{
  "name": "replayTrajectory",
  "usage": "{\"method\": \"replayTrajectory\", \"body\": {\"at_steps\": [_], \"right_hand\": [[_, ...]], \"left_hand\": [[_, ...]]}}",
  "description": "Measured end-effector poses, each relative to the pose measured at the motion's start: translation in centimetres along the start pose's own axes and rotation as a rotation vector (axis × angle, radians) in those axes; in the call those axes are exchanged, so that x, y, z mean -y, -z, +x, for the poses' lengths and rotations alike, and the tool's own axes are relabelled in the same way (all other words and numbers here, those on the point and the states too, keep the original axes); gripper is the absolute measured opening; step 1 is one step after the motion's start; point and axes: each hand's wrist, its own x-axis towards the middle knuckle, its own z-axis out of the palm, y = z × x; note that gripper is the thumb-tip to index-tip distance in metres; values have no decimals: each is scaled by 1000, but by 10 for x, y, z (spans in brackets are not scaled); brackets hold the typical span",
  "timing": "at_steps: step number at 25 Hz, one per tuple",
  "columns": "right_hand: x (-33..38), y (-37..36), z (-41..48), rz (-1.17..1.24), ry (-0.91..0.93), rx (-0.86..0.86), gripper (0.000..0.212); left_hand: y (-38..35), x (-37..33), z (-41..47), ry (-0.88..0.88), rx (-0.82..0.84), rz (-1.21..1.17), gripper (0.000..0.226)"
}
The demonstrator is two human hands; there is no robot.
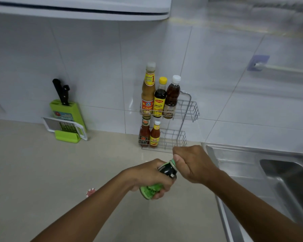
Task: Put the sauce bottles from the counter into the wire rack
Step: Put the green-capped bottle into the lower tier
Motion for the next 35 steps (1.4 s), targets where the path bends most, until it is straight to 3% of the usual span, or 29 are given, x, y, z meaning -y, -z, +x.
{"method": "replayTrajectory", "body": {"at_steps": [3,7,9,11,12,14,16,18,22,26,30,35], "right_hand": [[-2,-19,-3,47,-174,-35,34],[-9,-35,-9,95,-312,-125,33],[-18,-36,-2,106,-371,-160,33],[-25,-35,13,167,-465,-132,36],[-31,-34,22,314,-553,-109,38],[-42,-31,38,754,-705,-59,39],[-56,-36,42,978,-691,12,41],[-73,-43,42,959,-657,7,44],[-117,-65,45,796,-866,-237,20],[-147,-89,51,468,-903,-299,15],[-163,-113,66,393,-859,-230,21],[-179,-134,80,380,-876,-57,22]], "left_hand": [[2,-1,7,33,-181,187,11],[-8,2,19,-24,-550,836,31],[-8,2,31,-117,-696,1040,38],[4,-6,41,-131,-711,961,39],[16,-11,48,-111,-660,788,40],[42,-23,61,-54,-457,332,48],[67,-30,77,-17,-290,151,61],[88,-27,93,25,-253,267,75],[138,15,120,244,-264,478,99],[172,59,129,406,-485,350,75],[182,77,145,368,-646,153,82],[188,82,161,274,-639,9,75]]}}
